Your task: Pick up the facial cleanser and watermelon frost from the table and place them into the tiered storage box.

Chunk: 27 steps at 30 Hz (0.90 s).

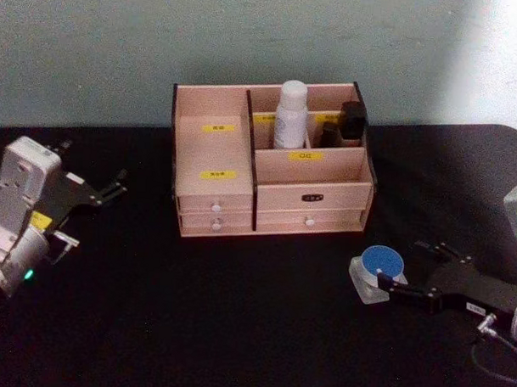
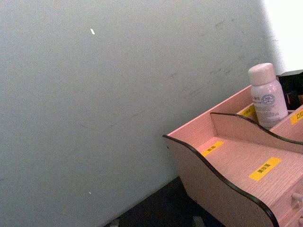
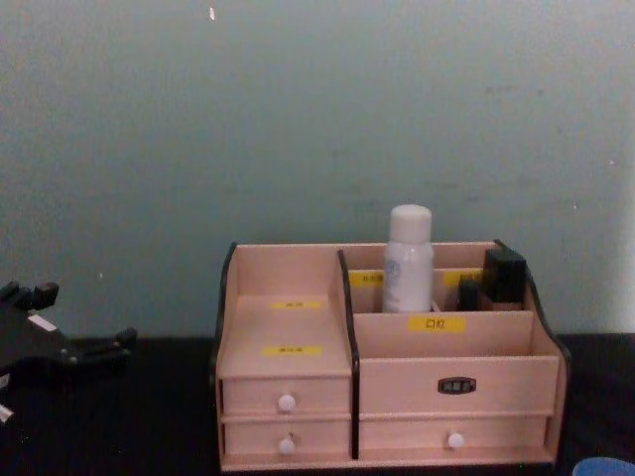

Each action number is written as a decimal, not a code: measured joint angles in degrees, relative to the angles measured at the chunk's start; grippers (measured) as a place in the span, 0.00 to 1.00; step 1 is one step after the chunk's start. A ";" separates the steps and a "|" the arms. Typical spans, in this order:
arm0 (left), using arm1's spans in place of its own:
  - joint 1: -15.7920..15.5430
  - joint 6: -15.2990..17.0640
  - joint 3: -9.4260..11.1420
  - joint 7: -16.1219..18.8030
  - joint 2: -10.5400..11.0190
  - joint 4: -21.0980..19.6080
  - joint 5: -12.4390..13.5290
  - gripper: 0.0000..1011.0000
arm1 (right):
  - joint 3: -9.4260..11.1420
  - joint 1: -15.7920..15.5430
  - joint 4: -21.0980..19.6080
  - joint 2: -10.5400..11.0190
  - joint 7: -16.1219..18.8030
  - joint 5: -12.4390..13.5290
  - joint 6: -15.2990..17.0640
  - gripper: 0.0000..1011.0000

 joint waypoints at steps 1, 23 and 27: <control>0.00 0.00 0.00 0.00 0.00 0.00 0.00 0.99 | -0.14 0.11 0.18 -0.05 -0.03 -0.08 0.04 0.99; 0.00 0.00 0.00 0.00 0.00 0.00 0.00 0.99 | -2.49 2.93 3.70 -1.42 0.04 -2.01 0.28 0.99; 0.00 0.00 0.00 0.00 0.00 0.00 0.00 0.99 | -2.78 3.46 4.21 -1.69 0.19 -2.32 0.29 0.99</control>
